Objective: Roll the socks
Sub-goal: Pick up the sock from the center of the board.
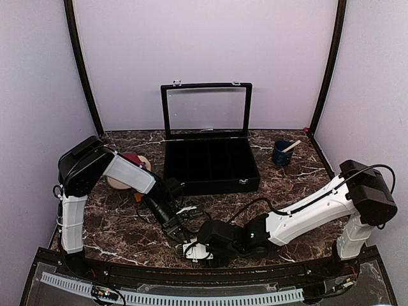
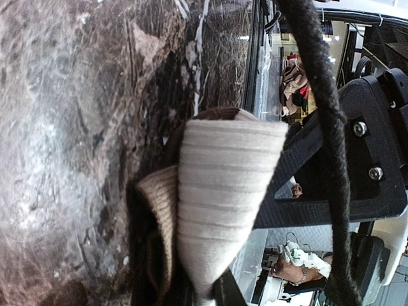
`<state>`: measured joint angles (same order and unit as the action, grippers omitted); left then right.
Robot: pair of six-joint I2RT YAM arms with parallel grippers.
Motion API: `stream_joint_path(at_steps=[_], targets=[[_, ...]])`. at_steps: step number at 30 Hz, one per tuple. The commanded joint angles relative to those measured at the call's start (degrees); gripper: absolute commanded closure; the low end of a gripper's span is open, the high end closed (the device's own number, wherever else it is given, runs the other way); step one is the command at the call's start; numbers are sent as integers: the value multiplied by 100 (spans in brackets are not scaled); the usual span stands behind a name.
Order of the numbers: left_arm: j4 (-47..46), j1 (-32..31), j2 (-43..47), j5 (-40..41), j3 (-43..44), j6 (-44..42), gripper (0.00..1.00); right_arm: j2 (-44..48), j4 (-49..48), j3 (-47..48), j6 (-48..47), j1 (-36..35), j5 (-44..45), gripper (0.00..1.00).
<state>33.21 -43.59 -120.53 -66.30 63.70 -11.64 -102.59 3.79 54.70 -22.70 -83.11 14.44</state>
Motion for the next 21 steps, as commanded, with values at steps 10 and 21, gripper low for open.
stream_joint_path(at_steps=[10,21], targets=[[256,52,-254,93,-71,-158,100,-235,-399,189,-393,164,388,51],[327,51,-351,102,17,-171,100,-337,-486,264,-616,382,280,51]])
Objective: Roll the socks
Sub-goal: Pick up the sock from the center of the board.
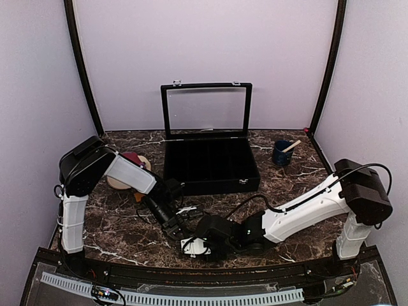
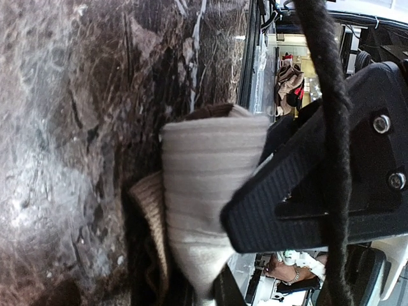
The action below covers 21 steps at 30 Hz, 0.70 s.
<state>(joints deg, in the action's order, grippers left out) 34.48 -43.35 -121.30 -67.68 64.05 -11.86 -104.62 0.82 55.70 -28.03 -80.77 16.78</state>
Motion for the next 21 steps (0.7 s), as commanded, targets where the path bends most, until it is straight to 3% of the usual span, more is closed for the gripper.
stream_joint_path(at_steps=[1,9,21], targets=[[218,31,-285,243,-4,-143,100,-150,-161,183,-54,188,-45,51],[257,44,-349,202,54,-170,100,-403,151,336,94,299,-615,52],[305,98,-346,265,149,-91,97,-973,1038,573,635,479,-1274,70]])
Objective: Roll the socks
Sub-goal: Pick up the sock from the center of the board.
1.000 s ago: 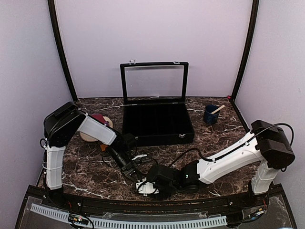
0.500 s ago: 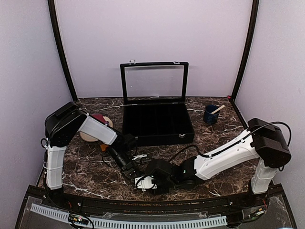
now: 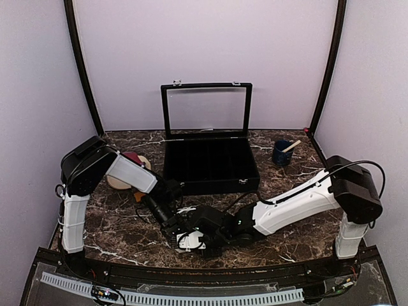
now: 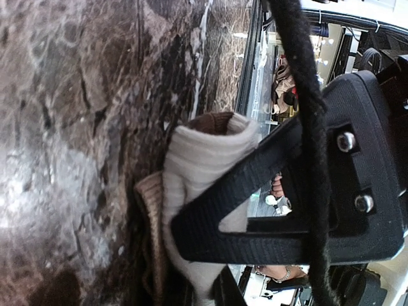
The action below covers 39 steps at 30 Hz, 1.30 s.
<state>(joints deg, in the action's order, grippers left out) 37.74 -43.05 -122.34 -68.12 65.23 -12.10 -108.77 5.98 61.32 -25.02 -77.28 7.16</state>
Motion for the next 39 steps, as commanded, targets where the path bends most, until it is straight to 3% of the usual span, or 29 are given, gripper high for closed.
stream_joint_path(at_steps=[1,6,10,20,33,39], targets=[[-10,73,-242,328,52,-50,97,-618,642,52,399,147,-374,71],[-179,114,-102,450,51,180,93,-900,1230,221,743,222,-639,78],[-911,209,269,611,-242,714,88,-1093,1584,350,1016,303,-779,85],[-1991,390,1330,1463,-1121,1627,75,-1195,1720,433,1721,389,-858,100],[-2847,579,2599,2013,-2287,2367,65,-1163,1558,433,2579,391,-806,100],[-3132,635,3287,2719,-2489,2826,63,-1115,1465,378,3104,402,-865,100]])
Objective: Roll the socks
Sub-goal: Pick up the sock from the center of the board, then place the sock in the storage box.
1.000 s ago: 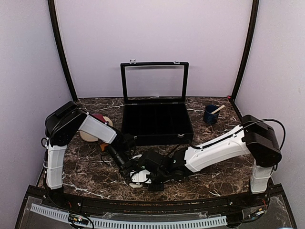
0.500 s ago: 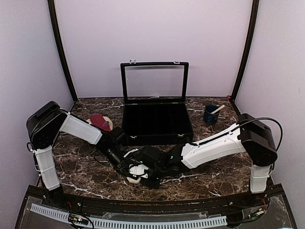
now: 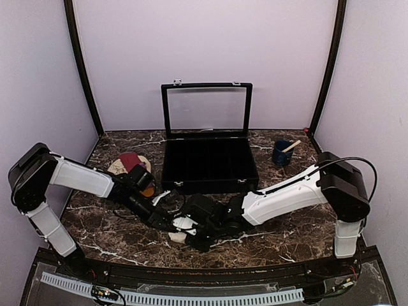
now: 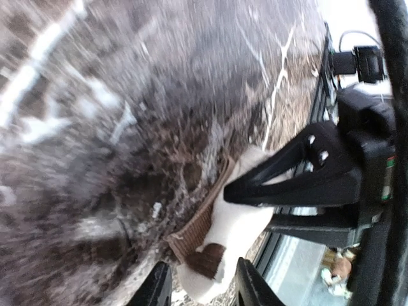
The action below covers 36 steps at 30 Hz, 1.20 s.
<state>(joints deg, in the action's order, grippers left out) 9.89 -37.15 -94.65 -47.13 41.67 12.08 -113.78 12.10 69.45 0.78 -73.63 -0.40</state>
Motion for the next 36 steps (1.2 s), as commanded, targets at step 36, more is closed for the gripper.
stream_joint_path(at_steps=[36], targets=[[661,85,5053,4751,-889,1459,54,91,2694,2693,2119,586,1381,100]])
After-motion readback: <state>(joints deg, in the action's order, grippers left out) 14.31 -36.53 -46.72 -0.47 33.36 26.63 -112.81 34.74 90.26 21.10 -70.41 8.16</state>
